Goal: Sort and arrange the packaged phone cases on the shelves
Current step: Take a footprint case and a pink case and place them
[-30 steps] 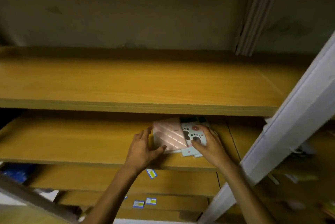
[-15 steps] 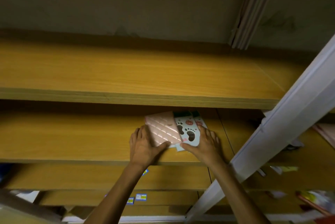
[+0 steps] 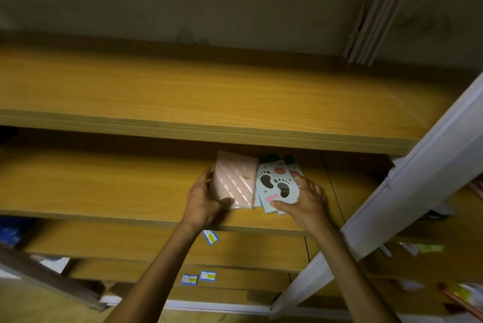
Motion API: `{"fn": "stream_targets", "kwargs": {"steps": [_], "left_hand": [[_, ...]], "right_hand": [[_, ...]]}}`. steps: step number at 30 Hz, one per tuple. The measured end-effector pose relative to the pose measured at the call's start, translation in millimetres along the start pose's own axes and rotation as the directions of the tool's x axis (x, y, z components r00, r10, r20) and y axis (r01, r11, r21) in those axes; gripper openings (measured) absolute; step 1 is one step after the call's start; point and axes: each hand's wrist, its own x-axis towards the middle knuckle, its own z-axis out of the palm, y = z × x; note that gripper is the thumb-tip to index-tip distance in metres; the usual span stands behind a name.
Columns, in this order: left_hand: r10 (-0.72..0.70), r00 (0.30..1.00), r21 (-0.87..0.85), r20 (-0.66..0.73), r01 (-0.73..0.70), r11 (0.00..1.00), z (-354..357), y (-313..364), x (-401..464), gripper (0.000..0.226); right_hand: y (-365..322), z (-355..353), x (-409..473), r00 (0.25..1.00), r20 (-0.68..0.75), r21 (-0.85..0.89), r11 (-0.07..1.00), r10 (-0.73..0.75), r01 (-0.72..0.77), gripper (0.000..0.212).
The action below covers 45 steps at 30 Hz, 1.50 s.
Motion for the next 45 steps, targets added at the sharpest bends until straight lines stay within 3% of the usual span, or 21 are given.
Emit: {"fn": "stream_targets", "kwargs": {"steps": [3,8,16,18,22,27,36,45], "left_hand": [[-0.024,1.000,-0.137,-0.011,0.023,0.990,-2,2,-4,0.105],[-0.084,0.996,-0.218,0.003,0.082,0.972,-7,-3,-6,0.103],[-0.133,0.986,-0.449,0.100,0.164,0.878,-16,-21,-11,0.057],[-0.151,0.982,-0.492,0.111,0.186,0.850,-18,-22,-12,0.052],[-0.161,0.976,-0.567,0.148,0.218,0.795,-21,-22,-16,0.054],[-0.131,0.977,-0.540,0.170,0.203,0.817,-29,-20,-25,0.065],[-0.013,0.979,-0.563,0.206,0.129,0.816,-50,-14,-38,0.075],[0.102,0.926,-0.542,0.363,0.122,0.831,-75,-10,-46,0.077]], "right_hand": [[0,0,-1,0.999,0.005,-0.065,0.997,0.041,-0.041,0.107],[-2,-4,4,0.993,0.047,-0.155,0.983,0.108,-0.100,0.112],[-2,-8,6,0.986,0.067,-0.079,0.986,0.151,-0.145,0.106],[-1,-10,6,0.987,0.070,0.002,0.989,0.145,-0.146,0.099],[0,-9,1,0.987,0.111,0.357,0.922,0.117,-0.149,0.083],[3,-8,-8,0.993,0.107,0.534,0.840,0.044,-0.095,0.064],[-5,-15,-39,0.992,0.105,0.701,0.703,0.063,-0.119,0.051],[-20,-28,-105,0.978,-0.122,0.750,0.661,0.168,-0.019,0.045]]}}
